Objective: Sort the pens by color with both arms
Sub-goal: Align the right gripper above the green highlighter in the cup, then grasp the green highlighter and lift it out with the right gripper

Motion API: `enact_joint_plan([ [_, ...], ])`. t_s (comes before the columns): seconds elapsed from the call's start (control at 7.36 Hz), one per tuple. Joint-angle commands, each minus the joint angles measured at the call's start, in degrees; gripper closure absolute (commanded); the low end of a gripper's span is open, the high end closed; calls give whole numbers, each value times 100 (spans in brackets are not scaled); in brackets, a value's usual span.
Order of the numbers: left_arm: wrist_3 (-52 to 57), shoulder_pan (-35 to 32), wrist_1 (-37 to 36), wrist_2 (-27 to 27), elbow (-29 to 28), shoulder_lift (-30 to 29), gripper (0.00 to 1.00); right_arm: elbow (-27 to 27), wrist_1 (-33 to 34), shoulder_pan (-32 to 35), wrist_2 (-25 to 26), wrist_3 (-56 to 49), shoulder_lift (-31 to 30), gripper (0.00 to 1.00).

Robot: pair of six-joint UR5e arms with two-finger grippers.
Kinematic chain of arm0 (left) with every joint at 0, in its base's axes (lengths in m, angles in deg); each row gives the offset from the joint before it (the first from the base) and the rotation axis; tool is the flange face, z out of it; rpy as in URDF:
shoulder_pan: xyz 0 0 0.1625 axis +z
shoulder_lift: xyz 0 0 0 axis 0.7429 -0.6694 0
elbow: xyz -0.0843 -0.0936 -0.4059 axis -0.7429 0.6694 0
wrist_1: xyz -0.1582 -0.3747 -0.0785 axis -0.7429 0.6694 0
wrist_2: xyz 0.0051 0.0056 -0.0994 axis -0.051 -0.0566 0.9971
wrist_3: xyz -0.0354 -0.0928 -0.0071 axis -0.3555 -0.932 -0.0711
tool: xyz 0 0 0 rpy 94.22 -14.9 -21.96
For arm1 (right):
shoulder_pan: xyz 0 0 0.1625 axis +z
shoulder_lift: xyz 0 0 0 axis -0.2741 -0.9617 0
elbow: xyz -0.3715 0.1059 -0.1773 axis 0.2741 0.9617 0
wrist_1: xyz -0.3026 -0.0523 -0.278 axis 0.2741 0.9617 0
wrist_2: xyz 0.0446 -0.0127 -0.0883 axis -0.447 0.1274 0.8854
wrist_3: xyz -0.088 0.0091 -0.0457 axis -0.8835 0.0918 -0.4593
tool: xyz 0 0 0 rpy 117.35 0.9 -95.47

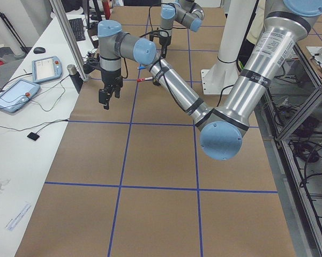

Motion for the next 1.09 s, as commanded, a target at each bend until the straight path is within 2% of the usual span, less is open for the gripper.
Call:
enact_joint_plan([
  [0.0,-85,17,-31,308,85,-10,1,-343,578,121,-114,-34,235,100],
  [0.41,-60,9,-31,319,112,8,1,-326,520,288,8,-252,298,100],
  [0.68,-69,9,-31,328,112,8,1,-91,-303,333,324,-306,263,100],
  [0.95,-69,9,-23,328,112,8,1,506,-1181,342,544,-306,281,100],
])
